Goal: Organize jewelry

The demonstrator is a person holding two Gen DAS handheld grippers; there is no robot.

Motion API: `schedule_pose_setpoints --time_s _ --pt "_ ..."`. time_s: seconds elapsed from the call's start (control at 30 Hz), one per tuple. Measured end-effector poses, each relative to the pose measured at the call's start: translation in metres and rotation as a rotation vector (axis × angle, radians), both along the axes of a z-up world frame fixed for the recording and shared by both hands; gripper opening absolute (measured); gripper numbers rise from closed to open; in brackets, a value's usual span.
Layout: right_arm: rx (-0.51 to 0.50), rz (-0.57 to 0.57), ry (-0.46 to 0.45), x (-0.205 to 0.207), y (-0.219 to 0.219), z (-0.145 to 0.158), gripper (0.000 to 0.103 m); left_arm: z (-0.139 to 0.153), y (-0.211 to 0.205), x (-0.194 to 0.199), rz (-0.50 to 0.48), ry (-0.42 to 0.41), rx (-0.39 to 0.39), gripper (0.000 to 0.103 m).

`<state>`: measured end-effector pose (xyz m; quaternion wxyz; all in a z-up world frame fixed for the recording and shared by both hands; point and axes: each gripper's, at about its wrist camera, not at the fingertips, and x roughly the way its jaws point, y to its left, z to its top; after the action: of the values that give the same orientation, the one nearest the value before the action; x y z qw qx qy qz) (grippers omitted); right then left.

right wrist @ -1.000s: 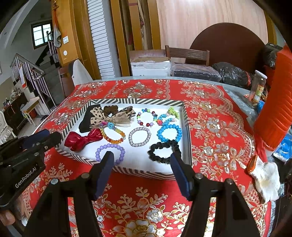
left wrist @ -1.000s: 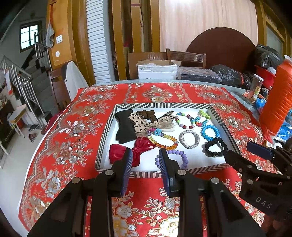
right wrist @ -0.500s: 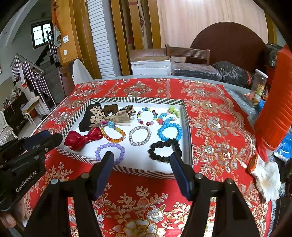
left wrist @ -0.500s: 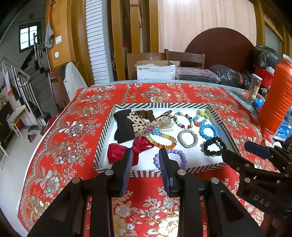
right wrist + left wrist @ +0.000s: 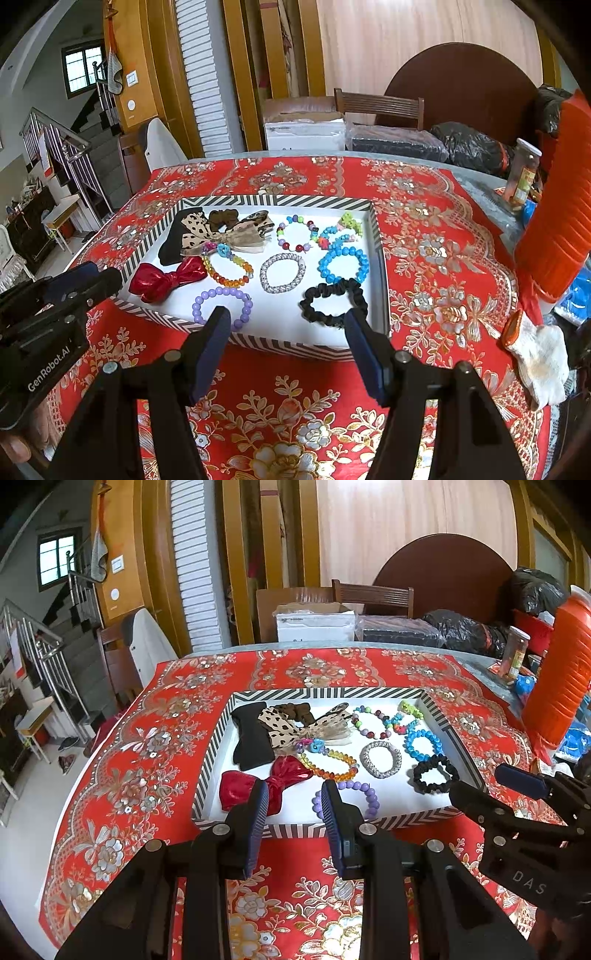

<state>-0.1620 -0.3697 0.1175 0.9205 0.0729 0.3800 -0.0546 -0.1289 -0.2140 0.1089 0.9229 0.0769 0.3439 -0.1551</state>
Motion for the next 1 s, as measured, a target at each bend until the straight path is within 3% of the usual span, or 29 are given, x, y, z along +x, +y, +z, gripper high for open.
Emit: schedule_pose_setpoints --time_s 1.0 --pt "0.001 0.005 0.008 0.0002 0.0008 -0.0021 0.067 -0.001 0.0008 0.0011 0.0 0.001 -0.004 0.021"
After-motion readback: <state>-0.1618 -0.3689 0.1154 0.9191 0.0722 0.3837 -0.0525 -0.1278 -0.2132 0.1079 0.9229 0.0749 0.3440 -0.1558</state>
